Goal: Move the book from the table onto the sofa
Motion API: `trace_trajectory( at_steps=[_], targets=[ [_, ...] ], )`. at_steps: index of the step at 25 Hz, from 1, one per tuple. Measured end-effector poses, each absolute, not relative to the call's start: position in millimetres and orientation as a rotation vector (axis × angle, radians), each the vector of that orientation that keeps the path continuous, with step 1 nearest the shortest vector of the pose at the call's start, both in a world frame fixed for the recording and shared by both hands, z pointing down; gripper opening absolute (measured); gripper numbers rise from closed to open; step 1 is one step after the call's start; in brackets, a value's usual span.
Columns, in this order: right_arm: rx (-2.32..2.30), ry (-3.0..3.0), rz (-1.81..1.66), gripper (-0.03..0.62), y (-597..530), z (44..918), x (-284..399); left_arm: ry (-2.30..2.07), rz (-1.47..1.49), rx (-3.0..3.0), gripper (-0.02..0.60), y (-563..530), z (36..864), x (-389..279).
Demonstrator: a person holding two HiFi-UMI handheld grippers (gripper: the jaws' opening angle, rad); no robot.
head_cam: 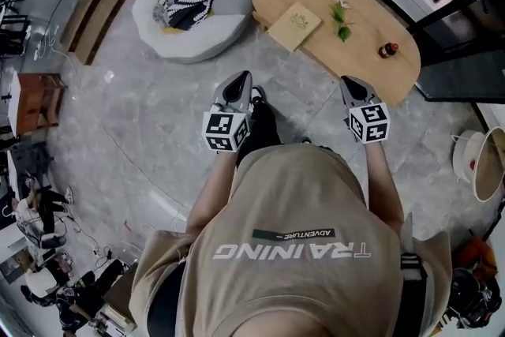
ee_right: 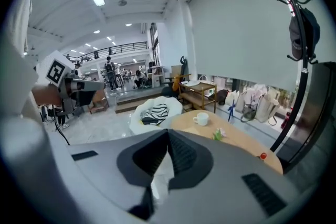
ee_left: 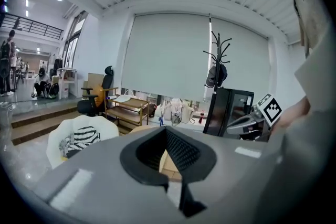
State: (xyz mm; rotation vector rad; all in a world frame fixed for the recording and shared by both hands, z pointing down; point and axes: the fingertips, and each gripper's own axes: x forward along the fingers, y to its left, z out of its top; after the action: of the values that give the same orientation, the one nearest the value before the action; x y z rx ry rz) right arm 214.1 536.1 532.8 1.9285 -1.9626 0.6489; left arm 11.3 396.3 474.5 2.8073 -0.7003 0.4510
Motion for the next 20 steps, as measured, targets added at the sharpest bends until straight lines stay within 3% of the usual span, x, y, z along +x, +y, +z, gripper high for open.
trace_trajectory(
  at_steps=[12, 20],
  targets=[
    [2.164, -1.747, 0.641, 0.005, 388, 490, 246, -0.406, 0.439, 2.936, -0.002, 222, 460, 54],
    [2.174, -1.697, 0.718, 0.005, 357, 511, 228, -0.280, 0.468, 2.956, -0.002, 174, 462, 73]
  ],
)
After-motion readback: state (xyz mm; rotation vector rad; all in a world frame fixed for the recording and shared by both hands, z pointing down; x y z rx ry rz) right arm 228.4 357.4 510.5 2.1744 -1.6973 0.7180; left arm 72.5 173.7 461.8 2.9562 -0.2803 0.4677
